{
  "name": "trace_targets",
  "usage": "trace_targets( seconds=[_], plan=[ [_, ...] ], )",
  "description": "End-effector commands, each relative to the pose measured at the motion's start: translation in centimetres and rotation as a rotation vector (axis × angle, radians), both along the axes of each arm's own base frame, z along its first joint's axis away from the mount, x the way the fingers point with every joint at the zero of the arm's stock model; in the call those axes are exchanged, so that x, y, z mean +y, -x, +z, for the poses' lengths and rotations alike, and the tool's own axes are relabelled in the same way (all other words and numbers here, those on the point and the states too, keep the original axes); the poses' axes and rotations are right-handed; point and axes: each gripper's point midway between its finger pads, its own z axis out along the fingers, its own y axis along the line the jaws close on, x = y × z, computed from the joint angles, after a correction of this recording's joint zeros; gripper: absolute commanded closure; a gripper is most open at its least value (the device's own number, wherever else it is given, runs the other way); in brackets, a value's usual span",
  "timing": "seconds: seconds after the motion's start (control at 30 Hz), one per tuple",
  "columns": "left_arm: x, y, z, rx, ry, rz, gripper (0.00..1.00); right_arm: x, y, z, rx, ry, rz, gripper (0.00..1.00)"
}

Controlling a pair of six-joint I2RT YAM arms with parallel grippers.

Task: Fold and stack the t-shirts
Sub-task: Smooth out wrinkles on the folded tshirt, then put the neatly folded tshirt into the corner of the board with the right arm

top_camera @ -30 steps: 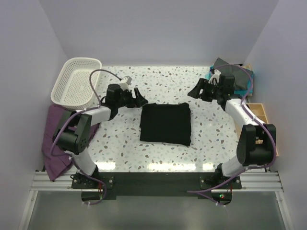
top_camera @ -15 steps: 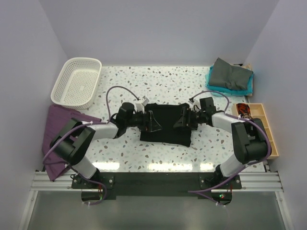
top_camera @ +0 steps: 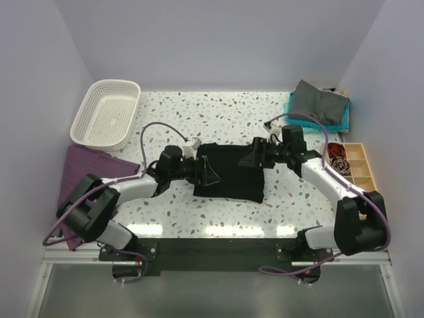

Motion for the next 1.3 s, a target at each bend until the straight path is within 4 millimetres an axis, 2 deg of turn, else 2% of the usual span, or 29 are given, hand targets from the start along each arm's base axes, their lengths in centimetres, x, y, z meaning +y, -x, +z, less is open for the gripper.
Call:
trace_targets(
  seconds=[0.0, 0.1, 0.17, 0.27, 0.43, 0.63, 0.73, 0.77, 0.83, 0.87, 0.9, 0.93, 0.97, 1.0, 1.03, 1.07, 1.1, 1.17, 1.2, 1.27],
  plan=[
    [-0.7, -0.2, 3.9, -0.092, 0.013, -0.017, 0.18, 1.3, 2.4, 1.1, 0.017, -0.013, 0.047, 0.26],
    [-1.1, 1.4, 3.8, -0.065, 0.040, -0.054, 0.18, 1.9, 4.2, -0.5, 0.065, -0.011, 0.056, 0.26],
    [-1.2, 2.7, 2.6, -0.031, 0.033, -0.070, 0.18, 2.1, 4.6, -1.3, 0.089, -0.017, 0.045, 0.26],
    [-1.2, 3.9, 0.6, 0.013, 0.046, -0.080, 0.18, 2.0, 6.2, -3.8, 0.150, 0.011, 0.042, 0.26],
    [-1.0, 5.9, -2.8, 0.100, 0.034, -0.097, 0.18, 0.8, 6.6, -7.4, 0.227, 0.107, 0.003, 0.25],
    [0.1, 6.9, -6.1, 0.169, -0.032, -0.080, 0.19, -0.6, 6.2, -8.7, 0.252, 0.200, -0.051, 0.25],
    [0.4, 6.8, -5.5, 0.140, -0.023, -0.069, 0.19, 0.0, 5.8, -7.0, 0.178, 0.151, -0.036, 0.26],
    [0.4, 6.6, -4.5, 0.117, -0.010, -0.065, 0.19, -0.1, 5.2, -5.1, 0.106, 0.140, -0.051, 0.24],
    [0.3, 5.6, -3.1, 0.056, -0.016, -0.054, 0.19, -1.0, 4.9, -3.6, 0.054, 0.176, -0.076, 0.21],
    [0.6, 5.5, -2.2, 0.040, -0.028, -0.046, 0.19, -1.6, 3.8, -1.9, -0.013, 0.198, -0.115, 0.19],
    [0.4, 4.7, -0.8, 0.000, -0.030, -0.038, 0.18, -2.4, 3.7, -0.8, -0.052, 0.228, -0.136, 0.14],
    [1.2, 4.2, -0.4, -0.029, -0.080, -0.008, 0.18, -2.9, 2.9, 0.7, -0.096, 0.244, -0.167, 0.11],
    [1.0, 3.2, 1.1, -0.067, -0.084, 0.009, 0.17, -4.3, 2.1, 1.1, -0.136, 0.307, -0.223, 0.04],
    [1.7, 2.0, 1.6, -0.112, -0.129, 0.057, 0.16, -5.2, 2.1, 1.0, -0.122, 0.356, -0.247, 0.02],
    [2.5, 1.8, 1.6, -0.108, -0.177, 0.083, 0.14, -6.0, 1.5, 1.5, -0.134, 0.391, -0.279, 0.01],
    [2.7, 0.6, 2.8, -0.139, -0.191, 0.122, 0.09, -6.8, 1.0, 1.4, -0.141, 0.430, -0.297, 0.01],
    [3.8, -0.6, 2.8, -0.169, -0.245, 0.189, 0.07, -7.2, 0.7, 0.6, -0.116, 0.465, -0.308, 0.01],
    [4.6, -1.9, 3.2, -0.192, -0.284, 0.244, 0.01, -7.9, 0.0, 0.0, -0.098, 0.479, -0.327, 0.01],
    [5.3, -2.9, 3.3, -0.207, -0.304, 0.293, 0.00, -8.0, -0.6, -0.7, -0.080, 0.479, -0.335, 0.01],
    [5.7, -4.1, 3.1, -0.210, -0.308, 0.322, 0.00, -8.7, -1.1, -1.8, -0.040, 0.461, -0.359, 0.01]
  ],
)
